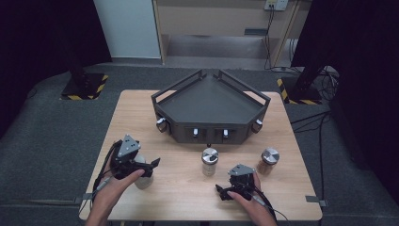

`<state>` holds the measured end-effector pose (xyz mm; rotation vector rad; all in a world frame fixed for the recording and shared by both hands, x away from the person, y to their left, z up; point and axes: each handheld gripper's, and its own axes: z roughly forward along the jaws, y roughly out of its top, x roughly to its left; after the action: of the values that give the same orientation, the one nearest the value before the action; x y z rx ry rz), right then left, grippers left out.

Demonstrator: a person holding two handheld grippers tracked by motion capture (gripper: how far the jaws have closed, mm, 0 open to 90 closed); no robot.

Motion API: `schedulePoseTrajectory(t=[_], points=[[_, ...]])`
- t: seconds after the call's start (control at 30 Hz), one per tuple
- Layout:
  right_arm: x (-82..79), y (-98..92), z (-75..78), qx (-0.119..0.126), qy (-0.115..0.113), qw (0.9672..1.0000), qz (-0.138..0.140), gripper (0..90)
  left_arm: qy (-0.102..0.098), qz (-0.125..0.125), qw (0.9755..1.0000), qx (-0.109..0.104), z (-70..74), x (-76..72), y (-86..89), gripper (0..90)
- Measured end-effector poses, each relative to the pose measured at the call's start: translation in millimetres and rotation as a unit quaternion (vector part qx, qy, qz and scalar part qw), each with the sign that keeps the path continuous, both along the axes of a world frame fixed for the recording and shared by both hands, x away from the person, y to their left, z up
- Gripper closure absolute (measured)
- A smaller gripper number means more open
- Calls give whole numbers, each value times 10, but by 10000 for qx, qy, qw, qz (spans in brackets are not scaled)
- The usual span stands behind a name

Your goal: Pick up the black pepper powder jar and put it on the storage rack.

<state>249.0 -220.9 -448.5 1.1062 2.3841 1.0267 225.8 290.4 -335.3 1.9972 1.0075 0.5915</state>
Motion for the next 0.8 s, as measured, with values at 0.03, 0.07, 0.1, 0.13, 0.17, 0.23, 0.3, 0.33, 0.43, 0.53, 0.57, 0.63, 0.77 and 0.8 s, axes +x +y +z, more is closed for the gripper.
schedulePoseTrajectory(t=[0.03, 0.07, 0.1, 0.13, 0.17, 0.23, 0.3, 0.33, 0.43, 0.53, 0.57, 0.63, 0.77, 0.8], points=[[-2, 1, 0, 0, 0, 10000, -4, 6, 0, 19, 10000, -18, -10, -3, 17, 15], [-3, 1, 0, -1, -2, 10000, -7, 6, 3, 35, 10000, -27, -19, -6, 31, 15], [-3, 2, 0, -1, -2, 10000, -8, 6, 13, 36, 10000, -16, -23, -5, 45, 15], [-3, 2, -1, 0, -3, 10000, -8, 7, 13, 52, 10000, -24, -34, -11, 54, 15], [-3, 2, -1, 0, -3, 10000, -8, 7, 10, 53, 10000, -24, -42, -16, 67, 16], [-4, 2, 0, 0, -1, 10000, -10, 7, -5, 55, 10000, -30, -60, -33, 85, 16], [-3, 1, 0, 0, -1, 10000, -7, 6, -19, 48, 10000, -30, -78, -48, 100, 17], [-3, 2, 0, 0, -2, 10000, -8, 7, -20, 35, 10000, -21, -88, -51, 107, 17], [-3, 2, 0, 1, 1, 10000, -10, 6, -33, 51, 10000, -30, -129, -66, 129, 17], [-3, 1, -1, 0, -2, 10000, -8, 7, -40, 64, 10000, -32, -174, -89, 148, 17], [-3, 1, -1, 0, -2, 10000, -7, 7, -41, 63, 10000, -28, -189, -97, 154, 17], [-3, 1, 0, 1, -1, 10000, -7, 7, -53, 68, 10000, -24, -222, -119, 164, 17], [-3, 2, 0, -1, -2, 10000, -9, 6, -60, 81, 9999, -29, -312, -162, 192, 21], [-3, 2, 0, -1, -2, 10000, -9, 6, -60, 81, 9999, -29, -312, -162, 192, 22]])
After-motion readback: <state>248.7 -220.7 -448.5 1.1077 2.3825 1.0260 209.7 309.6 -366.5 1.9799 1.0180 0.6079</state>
